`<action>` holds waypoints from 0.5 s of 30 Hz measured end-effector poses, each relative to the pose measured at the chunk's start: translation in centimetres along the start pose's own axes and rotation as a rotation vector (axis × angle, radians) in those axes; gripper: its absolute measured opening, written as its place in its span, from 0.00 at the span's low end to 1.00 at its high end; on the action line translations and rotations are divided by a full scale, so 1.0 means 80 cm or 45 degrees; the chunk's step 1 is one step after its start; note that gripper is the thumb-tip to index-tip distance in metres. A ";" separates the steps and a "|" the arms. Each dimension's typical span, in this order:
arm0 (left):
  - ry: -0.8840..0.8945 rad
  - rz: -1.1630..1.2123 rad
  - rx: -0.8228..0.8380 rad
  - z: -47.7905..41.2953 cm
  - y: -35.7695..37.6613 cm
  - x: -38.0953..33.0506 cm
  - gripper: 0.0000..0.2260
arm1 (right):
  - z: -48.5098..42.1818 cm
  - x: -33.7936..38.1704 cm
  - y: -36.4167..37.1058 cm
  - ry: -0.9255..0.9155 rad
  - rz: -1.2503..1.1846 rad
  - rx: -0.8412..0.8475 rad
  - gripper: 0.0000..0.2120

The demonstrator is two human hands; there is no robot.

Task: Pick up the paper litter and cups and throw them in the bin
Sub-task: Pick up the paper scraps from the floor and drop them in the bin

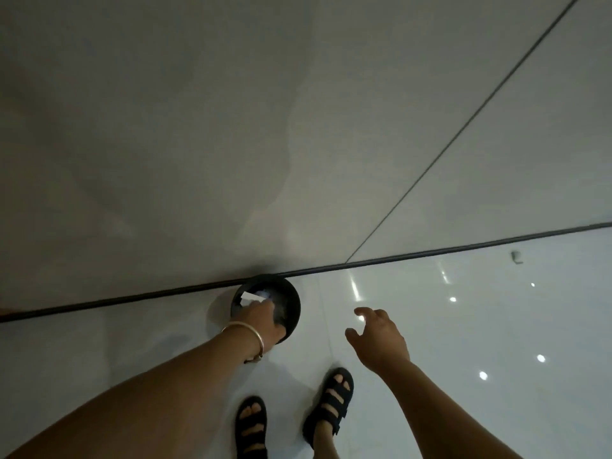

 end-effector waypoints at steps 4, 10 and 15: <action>0.133 -0.209 0.029 0.042 -0.006 -0.074 0.23 | 0.068 -0.021 -0.047 0.060 -0.063 -0.057 0.25; 0.376 -0.327 0.097 0.100 0.011 -0.210 0.28 | 0.160 -0.100 -0.104 0.182 -0.095 -0.125 0.26; 0.547 -0.450 0.119 0.149 0.055 -0.331 0.26 | 0.229 -0.214 -0.154 0.334 -0.152 -0.212 0.27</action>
Point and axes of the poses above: each hand's wrist, its own z-axis away from the middle knuckle, its own y-axis out of the palm, x = y × z, the point moved 6 cm from there along -z, towards the middle knuckle, and after that the axes turned 11 degrees about z, right-handed, at the moved point
